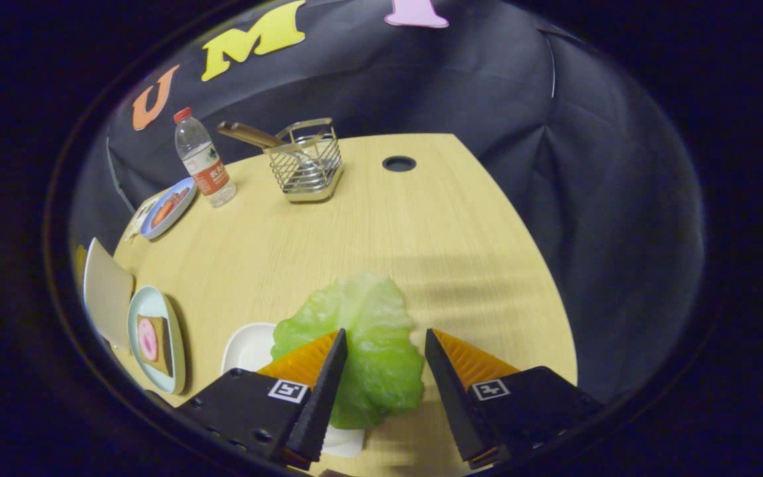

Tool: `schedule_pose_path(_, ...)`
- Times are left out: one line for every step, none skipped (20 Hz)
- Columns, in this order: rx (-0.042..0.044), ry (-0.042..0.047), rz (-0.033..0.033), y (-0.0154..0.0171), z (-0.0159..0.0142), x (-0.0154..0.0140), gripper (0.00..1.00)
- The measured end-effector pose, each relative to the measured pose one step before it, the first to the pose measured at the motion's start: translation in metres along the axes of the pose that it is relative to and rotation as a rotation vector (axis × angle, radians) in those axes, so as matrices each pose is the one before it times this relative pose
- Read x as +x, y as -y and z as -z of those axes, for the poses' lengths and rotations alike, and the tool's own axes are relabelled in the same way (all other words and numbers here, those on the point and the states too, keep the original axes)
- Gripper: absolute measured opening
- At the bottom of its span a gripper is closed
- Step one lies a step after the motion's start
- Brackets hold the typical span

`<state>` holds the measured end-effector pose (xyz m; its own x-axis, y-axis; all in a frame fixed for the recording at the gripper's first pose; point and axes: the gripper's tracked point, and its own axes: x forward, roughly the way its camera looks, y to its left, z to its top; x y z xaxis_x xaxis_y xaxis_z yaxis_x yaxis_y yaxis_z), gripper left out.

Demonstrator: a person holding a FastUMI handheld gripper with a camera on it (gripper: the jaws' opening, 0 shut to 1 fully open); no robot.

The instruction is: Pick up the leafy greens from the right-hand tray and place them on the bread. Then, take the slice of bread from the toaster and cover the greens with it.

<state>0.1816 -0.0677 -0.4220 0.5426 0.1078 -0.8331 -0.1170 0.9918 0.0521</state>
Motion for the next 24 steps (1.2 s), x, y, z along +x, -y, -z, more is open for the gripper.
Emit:
schedule_pose_path(-0.00534,-0.01355,-0.02034,-0.00287,0.00125,0.0035,0.75)
schedule_pose_path(-0.01122,-0.01192,-0.01091,-0.00284,0.00069,0.00202,0.76)
schedule_pose_path(-0.01955,0.00771,-0.00468,-0.00214,-0.00235,0.00166,0.78)
schedule_pose_path(-0.01222,0.00169,-0.00893,-0.00281,0.00028,0.00167,0.72)
schedule_pose_path(0.00023,-0.00085,0.00365,-0.00079,-0.00144,-0.00218,0.66)
schedule_pose_path(0.00247,-0.0017,0.01353,0.001,0.00112,0.00003,0.6)
schedule_pose_path(0.00043,-0.00136,0.01722,0.00126,0.0031,-0.00101,0.47)
schedule_pose_path(-0.00127,0.01182,0.01052,0.00032,0.00054,-0.00092,0.35)
schedule_pose_path(-0.00185,0.00767,0.01552,0.0015,0.00157,-0.0004,0.28)
schedule_pose_path(-0.00047,0.00799,0.00519,-0.00134,0.00095,-0.00151,0.22)
schedule_pose_path(0.00372,0.00679,0.01585,0.00144,0.00188,-0.00078,0.16)
schedule_pose_path(0.00412,0.00031,0.0069,0.00012,0.00143,-0.00413,0.1)
schedule_pose_path(0.0032,0.00635,0.00342,-0.00171,0.00059,-0.00234,0.1)
schedule_pose_path(-0.00137,0.01102,0.00554,0.00005,-0.00161,-0.00248,0.1)
schedule_pose_path(0.00173,0.00667,0.01692,0.00271,0.00095,-0.00013,0.02)
schedule_pose_path(-0.00211,0.00965,-0.00278,-0.00174,-0.00235,-0.00684,0.02)
schedule_pose_path(-0.0008,0.01781,-0.00894,-0.00211,-0.00335,-0.00558,0.02)
schedule_pose_path(-0.00334,0.01597,-0.00058,-0.00124,-0.00414,-0.00632,0.02)
schedule_pose_path(-0.00324,0.02317,0.01214,0.00029,-0.00428,-0.00657,0.02)
schedule_pose_path(-0.00762,0.01545,0.00994,-0.00139,-0.00371,-0.00693,0.02)
schedule_pose_path(-0.01002,0.01401,0.00518,-0.00226,-0.0027,-0.00801,0.02)
schedule_pose_path(-0.01189,0.00334,0.01152,-0.00155,-0.00149,-0.00508,0.02)
schedule_pose_path(-0.01264,-0.00502,0.0192,0.00016,0.00207,-0.0028,0.02)
schedule_pose_path(-0.00398,-0.00701,0.02197,0.00106,0.00163,-0.00129,0.02)
